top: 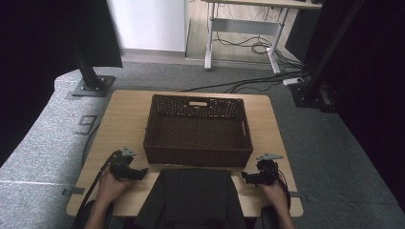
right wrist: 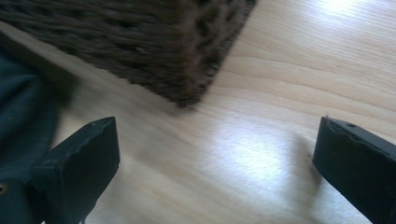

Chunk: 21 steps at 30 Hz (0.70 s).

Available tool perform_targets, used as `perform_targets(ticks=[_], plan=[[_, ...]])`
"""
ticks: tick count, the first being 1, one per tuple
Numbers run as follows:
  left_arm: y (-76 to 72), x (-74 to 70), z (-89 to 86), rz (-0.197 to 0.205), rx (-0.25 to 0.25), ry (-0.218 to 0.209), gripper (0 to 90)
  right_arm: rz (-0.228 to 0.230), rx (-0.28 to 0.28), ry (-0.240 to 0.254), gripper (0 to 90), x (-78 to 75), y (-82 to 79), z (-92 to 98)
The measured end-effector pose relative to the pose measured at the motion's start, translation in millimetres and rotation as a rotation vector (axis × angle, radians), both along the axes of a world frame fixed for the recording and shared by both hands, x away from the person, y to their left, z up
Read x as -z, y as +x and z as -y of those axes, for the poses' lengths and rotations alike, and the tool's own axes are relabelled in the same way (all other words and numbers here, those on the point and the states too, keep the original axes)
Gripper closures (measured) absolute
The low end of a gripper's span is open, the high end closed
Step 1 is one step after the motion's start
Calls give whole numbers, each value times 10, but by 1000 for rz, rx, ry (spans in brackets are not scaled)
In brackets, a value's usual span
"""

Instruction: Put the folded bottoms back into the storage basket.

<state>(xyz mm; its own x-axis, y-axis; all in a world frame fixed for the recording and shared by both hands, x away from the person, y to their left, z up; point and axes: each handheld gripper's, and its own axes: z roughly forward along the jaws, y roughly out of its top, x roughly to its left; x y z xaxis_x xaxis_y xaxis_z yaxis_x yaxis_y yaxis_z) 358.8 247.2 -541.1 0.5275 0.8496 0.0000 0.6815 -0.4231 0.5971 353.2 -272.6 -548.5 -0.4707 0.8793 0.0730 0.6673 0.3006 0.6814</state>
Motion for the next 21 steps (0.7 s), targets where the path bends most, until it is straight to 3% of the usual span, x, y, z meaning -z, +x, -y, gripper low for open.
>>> perform_targets(ticks=[4,7,10,14,21], plan=[[-57,-93,72,16,28,-33,0,-5,-26,32,13,-89,-84,-59],[-121,-163,110,27,53,-85,8,-25,-41,77,17,-148,-144,-107],[-203,-236,188,27,89,-143,22,-30,-57,83,16,-197,-202,-163],[-304,-315,351,59,142,-115,24,-43,-89,99,15,-243,-287,-254],[-447,-380,648,54,235,-161,20,-81,-143,149,1,-282,-392,-476]])
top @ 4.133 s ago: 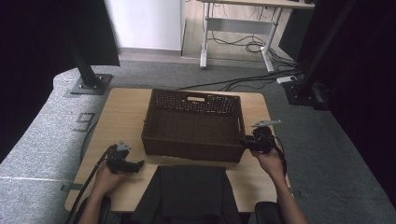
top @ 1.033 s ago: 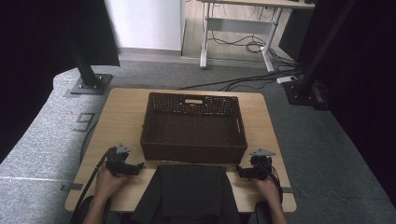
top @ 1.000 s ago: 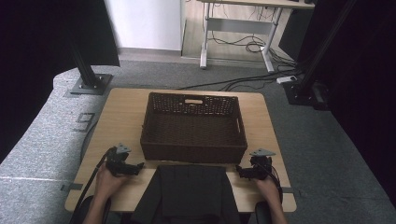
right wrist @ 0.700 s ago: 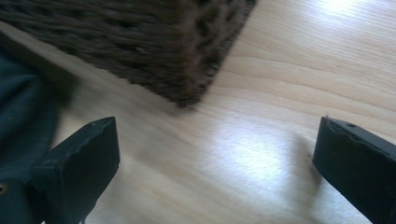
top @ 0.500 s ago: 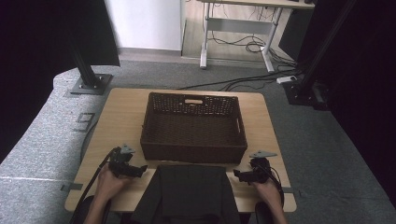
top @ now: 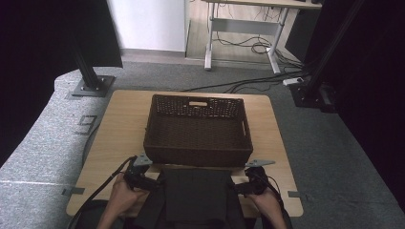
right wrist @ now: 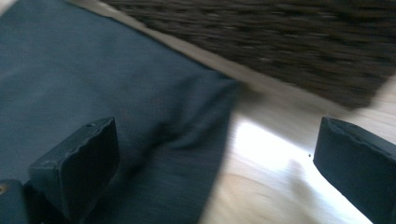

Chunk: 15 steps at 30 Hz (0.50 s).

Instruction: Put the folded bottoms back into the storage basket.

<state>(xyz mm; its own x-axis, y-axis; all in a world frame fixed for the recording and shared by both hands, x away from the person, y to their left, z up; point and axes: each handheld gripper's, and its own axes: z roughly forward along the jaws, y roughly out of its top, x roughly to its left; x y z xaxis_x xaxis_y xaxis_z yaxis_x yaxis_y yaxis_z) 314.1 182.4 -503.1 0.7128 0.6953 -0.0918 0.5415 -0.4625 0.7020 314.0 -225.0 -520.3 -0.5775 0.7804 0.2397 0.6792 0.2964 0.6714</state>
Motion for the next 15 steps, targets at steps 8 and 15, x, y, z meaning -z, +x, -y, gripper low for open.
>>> perform_targets(ticks=[8,15], plan=[[-87,172,198,-100,16,65,0,-57,-59,-32,0,49,-67,-380],[-121,291,175,-186,2,37,0,-98,-20,-36,0,183,-89,-354]])
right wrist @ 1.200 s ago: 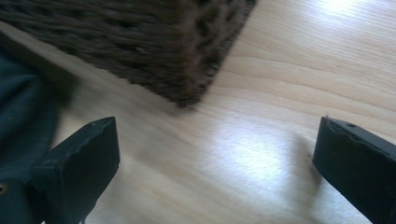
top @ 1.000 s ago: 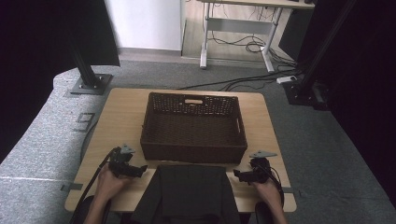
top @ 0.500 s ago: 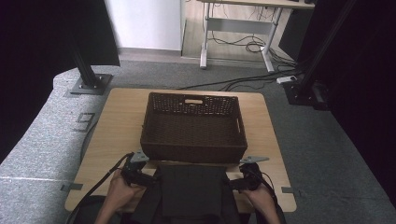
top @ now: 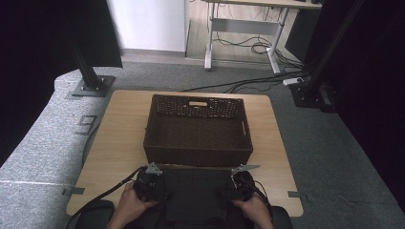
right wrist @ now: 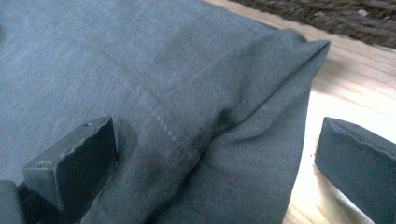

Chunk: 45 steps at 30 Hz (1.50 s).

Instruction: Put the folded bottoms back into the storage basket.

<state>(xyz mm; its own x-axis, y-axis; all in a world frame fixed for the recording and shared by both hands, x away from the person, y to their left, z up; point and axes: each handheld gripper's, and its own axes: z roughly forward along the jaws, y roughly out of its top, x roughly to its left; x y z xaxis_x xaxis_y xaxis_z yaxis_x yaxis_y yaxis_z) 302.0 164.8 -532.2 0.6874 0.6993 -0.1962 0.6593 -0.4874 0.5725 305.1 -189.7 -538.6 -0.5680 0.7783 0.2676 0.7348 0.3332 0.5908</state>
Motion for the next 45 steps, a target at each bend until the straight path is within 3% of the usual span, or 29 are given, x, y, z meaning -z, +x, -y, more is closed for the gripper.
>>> perform_targets(ticks=[1,6,8,10,13,15,19,23,26,31,36,38,45], plan=[[-7,18,-25,-24,-4,-11,0,2,-3,0,0,1,-9,3],[-37,36,-44,-7,-6,-31,0,-2,-38,-17,6,-6,-61,-55],[-49,39,-24,-10,2,-51,0,-3,-85,-11,106,-24,-92,-109],[-67,34,2,-9,6,-55,29,-31,-105,21,119,-38,-110,-165],[-73,4,31,-32,21,-65,118,-35,-98,14,100,-40,-108,-216],[-76,-3,77,-30,27,-49,155,-42,-99,13,110,-45,-99,-233],[-82,-16,135,-32,39,-35,196,-80,-123,85,305,-44,-58,-224],[-90,-17,172,-34,44,-51,276,-110,-139,160,438,0,-9,-196],[-81,-14,197,-41,53,-67,350,-118,-145,174,504,14,3,-212],[-68,-21,188,-69,64,-100,564,-130,-140,183,586,28,-6,-230],[-92,-83,155,-31,82,-150,672,-100,-142,194,632,2,-43,-210],[-85,-132,128,-26,97,-193,685,-80,-140,192,639,-24,-67,-205],[-72,-263,59,2,113,-278,689,6,-140,194,649,-190,-120,-187]])
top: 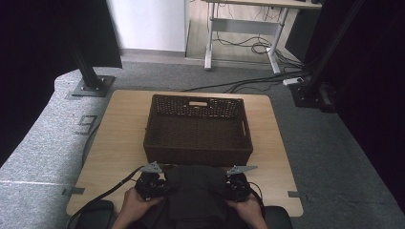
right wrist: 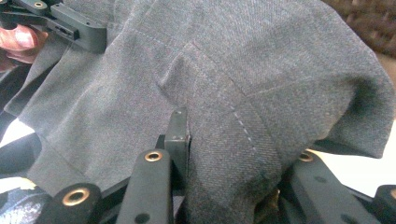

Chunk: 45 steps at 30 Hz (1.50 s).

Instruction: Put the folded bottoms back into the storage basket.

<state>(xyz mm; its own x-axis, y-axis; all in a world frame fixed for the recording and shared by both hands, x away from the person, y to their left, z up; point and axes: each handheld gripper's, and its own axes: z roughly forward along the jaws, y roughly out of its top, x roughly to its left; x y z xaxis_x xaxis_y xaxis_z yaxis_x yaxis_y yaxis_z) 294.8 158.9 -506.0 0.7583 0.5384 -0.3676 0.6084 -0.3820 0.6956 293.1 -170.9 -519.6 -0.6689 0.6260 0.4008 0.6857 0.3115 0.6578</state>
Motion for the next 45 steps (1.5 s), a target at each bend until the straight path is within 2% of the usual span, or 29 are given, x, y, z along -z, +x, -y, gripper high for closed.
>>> perform_targets(ticks=[3,8,19,26,31,40,45], plan=[[-7,-85,-37,17,8,-30,689,34,-3,6,651,-88,-17,0],[-15,-224,-63,55,12,-50,689,94,-14,4,654,-282,-42,-10],[106,-603,-44,138,20,-69,689,192,-19,2,657,-642,54,25],[228,-794,-44,159,14,-90,690,237,-17,1,660,-868,179,32],[295,-907,-59,164,17,-120,691,268,-13,-2,663,-975,234,31],[381,-1117,-59,190,22,-141,692,319,-9,-9,665,-1213,290,37],[485,-1283,-54,205,24,-148,692,335,-5,-3,665,-1355,365,52]])
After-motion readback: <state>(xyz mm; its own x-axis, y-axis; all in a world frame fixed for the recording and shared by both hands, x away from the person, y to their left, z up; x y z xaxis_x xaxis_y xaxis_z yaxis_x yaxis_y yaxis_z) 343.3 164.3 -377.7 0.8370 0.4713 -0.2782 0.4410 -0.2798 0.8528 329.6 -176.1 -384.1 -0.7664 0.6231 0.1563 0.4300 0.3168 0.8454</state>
